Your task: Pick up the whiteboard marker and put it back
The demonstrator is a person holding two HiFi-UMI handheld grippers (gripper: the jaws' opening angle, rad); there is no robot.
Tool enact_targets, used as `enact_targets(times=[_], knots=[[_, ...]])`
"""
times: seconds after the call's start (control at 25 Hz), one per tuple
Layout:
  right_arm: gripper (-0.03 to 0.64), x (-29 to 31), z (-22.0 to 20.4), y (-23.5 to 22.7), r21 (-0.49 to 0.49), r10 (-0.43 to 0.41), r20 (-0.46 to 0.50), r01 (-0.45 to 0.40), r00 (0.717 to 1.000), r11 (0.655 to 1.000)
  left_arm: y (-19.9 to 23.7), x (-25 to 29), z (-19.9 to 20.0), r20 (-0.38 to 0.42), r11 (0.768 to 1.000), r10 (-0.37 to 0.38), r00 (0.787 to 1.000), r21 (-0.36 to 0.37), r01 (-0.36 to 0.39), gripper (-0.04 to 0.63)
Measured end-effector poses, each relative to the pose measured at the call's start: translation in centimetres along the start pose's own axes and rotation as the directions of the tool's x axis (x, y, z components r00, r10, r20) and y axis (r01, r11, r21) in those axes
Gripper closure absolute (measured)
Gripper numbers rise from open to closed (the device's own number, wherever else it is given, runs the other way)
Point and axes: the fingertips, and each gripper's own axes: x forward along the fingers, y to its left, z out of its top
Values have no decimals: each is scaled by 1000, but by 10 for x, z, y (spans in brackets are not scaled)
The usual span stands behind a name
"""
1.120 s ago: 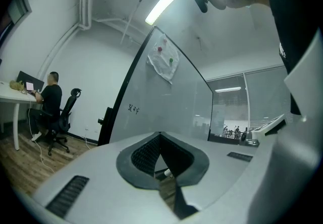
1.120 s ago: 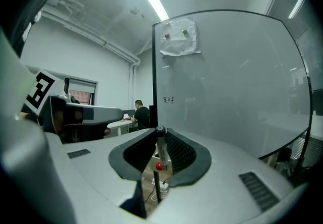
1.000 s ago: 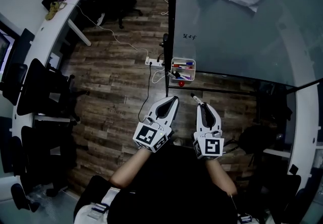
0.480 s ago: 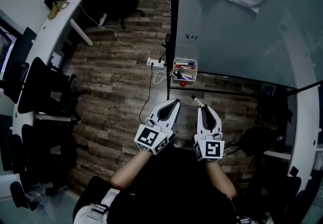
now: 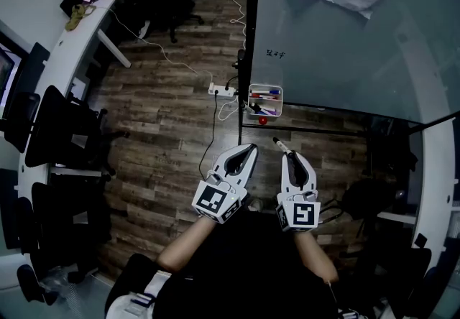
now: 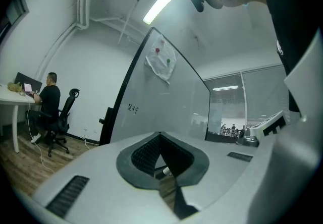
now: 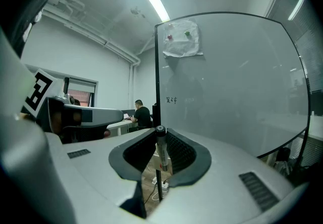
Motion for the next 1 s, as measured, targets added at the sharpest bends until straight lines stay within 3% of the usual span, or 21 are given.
enact_targets(times=[0.76,1.0], knots=[[538,44,14,18,0,-56,31,56,998,998,53,12,14,9,998,-49,999,-31,49,588],[540,50,17,17,-7,-115,20,115,993,993,64,15,15,-21,997,-78,997,-21,78,588]])
